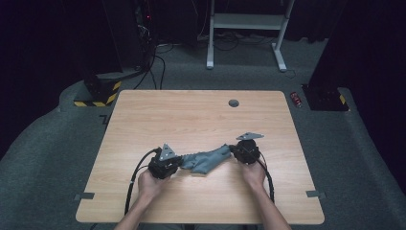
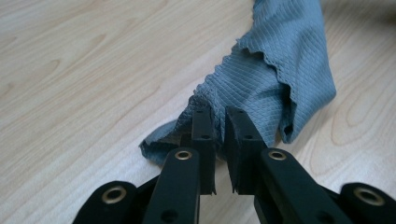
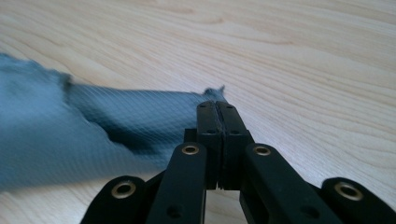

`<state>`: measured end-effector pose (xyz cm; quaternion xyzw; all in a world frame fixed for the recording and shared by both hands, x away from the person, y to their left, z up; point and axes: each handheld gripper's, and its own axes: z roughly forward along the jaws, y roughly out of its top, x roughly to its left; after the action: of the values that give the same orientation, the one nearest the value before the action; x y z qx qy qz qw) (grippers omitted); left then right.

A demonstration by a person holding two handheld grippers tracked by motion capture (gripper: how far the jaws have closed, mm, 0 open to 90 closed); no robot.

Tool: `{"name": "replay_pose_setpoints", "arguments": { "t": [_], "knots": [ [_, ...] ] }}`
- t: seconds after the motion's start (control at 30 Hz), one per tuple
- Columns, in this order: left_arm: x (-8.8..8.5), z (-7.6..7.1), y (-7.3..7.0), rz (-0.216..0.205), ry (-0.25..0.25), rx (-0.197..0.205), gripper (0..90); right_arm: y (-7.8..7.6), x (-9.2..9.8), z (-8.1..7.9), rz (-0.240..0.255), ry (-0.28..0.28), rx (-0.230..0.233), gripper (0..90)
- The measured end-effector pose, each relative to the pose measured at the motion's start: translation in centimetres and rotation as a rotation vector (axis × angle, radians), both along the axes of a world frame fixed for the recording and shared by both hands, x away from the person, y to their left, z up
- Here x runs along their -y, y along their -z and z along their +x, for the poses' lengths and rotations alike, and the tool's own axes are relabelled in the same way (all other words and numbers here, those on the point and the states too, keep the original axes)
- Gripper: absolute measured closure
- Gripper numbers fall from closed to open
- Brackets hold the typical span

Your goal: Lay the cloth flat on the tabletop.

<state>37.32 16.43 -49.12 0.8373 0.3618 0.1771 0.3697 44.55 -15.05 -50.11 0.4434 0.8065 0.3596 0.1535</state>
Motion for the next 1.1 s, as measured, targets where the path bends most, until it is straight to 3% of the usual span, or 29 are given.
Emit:
{"name": "replay_pose_setpoints", "arguments": {
  "t": [0.1, 0.27, 0.37, 0.47, 0.57, 0.67, 0.7, 0.77, 0.83, 1.0, 1.1],
  "knots": [
    [0.0, -0.4, 0.1, 0.027, 0.009, 0.000, 83.3, 0.4, 0.2, 0.0, -0.012, 0.014, -0.015, 88.3],
    [-0.2, -1.5, 0.1, 0.005, 0.021, 0.008, 78.9, 0.1, 0.6, -0.3, 0.000, 0.020, -0.008, 85.8],
    [-0.1, -1.6, -0.1, -0.011, 0.023, 0.007, 76.1, -0.9, 0.2, -1.0, 0.059, -0.015, 0.023, 77.4],
    [0.2, -1.4, -0.1, -0.008, 0.022, -0.002, 76.2, -1.9, -1.1, -1.8, 0.115, -0.092, 0.040, 65.6],
    [0.5, -1.1, 0.1, -0.012, 0.012, -0.017, 77.1, -2.4, -2.9, -2.0, 0.136, -0.149, 0.029, 56.5],
    [0.7, -1.1, 0.4, -0.007, 0.003, -0.022, 78.2, -2.1, -4.6, -1.4, 0.119, -0.184, -0.019, 52.7],
    [0.7, -1.1, 0.5, -0.007, 0.001, -0.022, 79.0, -1.9, -4.9, -1.2, 0.121, -0.190, -0.034, 55.2],
    [0.6, -1.1, 0.5, -0.006, 0.000, -0.026, 81.7, -1.5, -5.3, -0.9, 0.120, -0.222, -0.077, 75.6],
    [0.4, -1.1, 0.3, 0.004, 0.006, -0.021, 87.2, -1.6, -5.4, -1.5, 0.084, -0.253, -0.046, 88.3],
    [0.0, -1.4, -0.1, -0.005, 0.006, -0.010, 89.7, -2.7, -4.1, -3.7, 0.070, -0.288, 0.037, 88.9],
    [-0.4, -1.4, 0.1, -0.026, -0.008, -0.013, 89.8, -2.7, -2.7, -5.2, 0.058, -0.309, 0.075, 88.8]
  ]
}}
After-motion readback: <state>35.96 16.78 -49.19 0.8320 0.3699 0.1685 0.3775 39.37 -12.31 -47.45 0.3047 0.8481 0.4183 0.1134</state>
